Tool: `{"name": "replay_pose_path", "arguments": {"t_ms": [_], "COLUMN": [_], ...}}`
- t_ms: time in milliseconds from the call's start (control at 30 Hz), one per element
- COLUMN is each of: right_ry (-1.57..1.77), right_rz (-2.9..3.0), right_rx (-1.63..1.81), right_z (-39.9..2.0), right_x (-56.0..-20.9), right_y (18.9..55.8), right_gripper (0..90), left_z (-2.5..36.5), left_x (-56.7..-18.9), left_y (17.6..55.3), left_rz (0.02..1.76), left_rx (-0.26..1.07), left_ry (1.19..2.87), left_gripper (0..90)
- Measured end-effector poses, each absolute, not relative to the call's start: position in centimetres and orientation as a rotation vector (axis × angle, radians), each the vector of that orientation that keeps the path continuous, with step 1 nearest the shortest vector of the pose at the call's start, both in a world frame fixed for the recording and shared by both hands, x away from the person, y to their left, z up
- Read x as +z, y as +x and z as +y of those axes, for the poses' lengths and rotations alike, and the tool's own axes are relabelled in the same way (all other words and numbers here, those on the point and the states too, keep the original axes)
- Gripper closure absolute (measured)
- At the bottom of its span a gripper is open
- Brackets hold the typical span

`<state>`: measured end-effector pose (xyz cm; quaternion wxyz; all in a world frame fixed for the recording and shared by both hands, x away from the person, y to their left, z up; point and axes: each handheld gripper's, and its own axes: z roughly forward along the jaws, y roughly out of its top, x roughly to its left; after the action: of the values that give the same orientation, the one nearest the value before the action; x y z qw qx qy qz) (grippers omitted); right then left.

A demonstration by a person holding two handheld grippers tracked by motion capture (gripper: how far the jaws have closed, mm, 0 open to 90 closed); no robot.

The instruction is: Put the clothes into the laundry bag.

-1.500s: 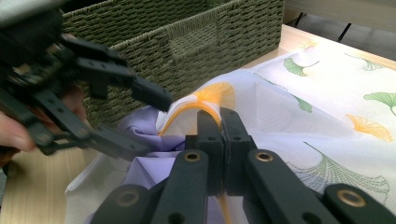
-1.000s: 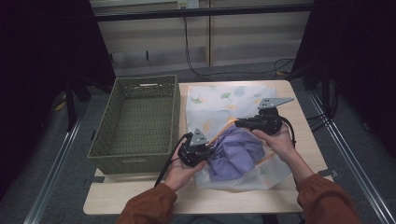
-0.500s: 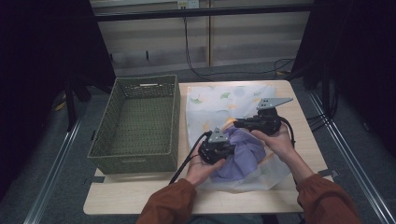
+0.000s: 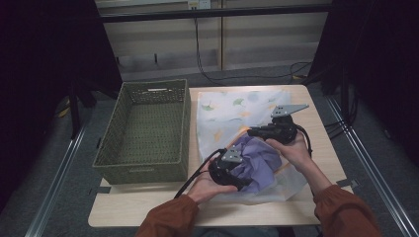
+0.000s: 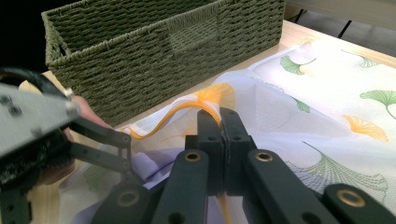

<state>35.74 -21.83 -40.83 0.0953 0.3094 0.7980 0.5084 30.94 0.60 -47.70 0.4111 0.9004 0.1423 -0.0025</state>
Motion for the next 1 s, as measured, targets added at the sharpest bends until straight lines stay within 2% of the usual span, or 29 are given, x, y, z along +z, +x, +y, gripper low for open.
{"name": "replay_pose_path", "arguments": {"t_ms": [200, 300, 500, 667, 733, 800, 833, 900, 1000], "right_ry": [0.915, 0.918, 0.908, 0.912, 0.912, 0.909, 0.908, 0.911, 0.91], "right_rz": [2.37, 2.37, 2.372, 2.374, 2.375, 2.376, 2.377, 2.38, 2.376], "right_rx": [1.503, 1.501, 1.503, 1.504, 1.508, 1.504, 1.504, 1.503, 1.49], "right_z": [-21.8, -21.9, -21.6, -21.8, -21.7, -21.6, -21.6, -21.6, -21.6], "right_x": [-40.9, -40.9, -40.8, -40.9, -40.9, -40.9, -40.9, -40.9, -40.9], "right_y": [35.7, 35.7, 35.7, 35.7, 35.7, 35.6, 35.6, 35.6, 35.7], "right_gripper": [89.5, 89.5, 89.5, 89.5, 89.5, 89.5, 89.5, 89.5, 89.6], "left_z": [0.4, 0.4, 0.2, -0.2, 0.2, 0.5, 0.9, 1.0, 1.1], "left_x": [-47.2, -47.7, -49.2, -49.7, -49.4, -49.4, -49.2, -49.3, -49.3], "left_y": [29.0, 28.4, 29.6, 29.6, 30.1, 30.6, 31.1, 31.5, 31.9], "left_rz": [0.296, 0.322, 0.355, 0.317, 0.326, 0.406, 0.376, 0.432, 0.443], "left_rx": [-0.014, -0.013, 0.05, 0.114, 0.137, 0.138, 0.138, 0.149, 0.147], "left_ry": [2.29, 2.279, 2.345, 2.377, 2.384, 2.326, 2.353, 2.324, 2.319], "left_gripper": [15.2, 13.7, 20.6, 21.7, 37.6, 60.9, 66.8, 77.0, 83.0]}}
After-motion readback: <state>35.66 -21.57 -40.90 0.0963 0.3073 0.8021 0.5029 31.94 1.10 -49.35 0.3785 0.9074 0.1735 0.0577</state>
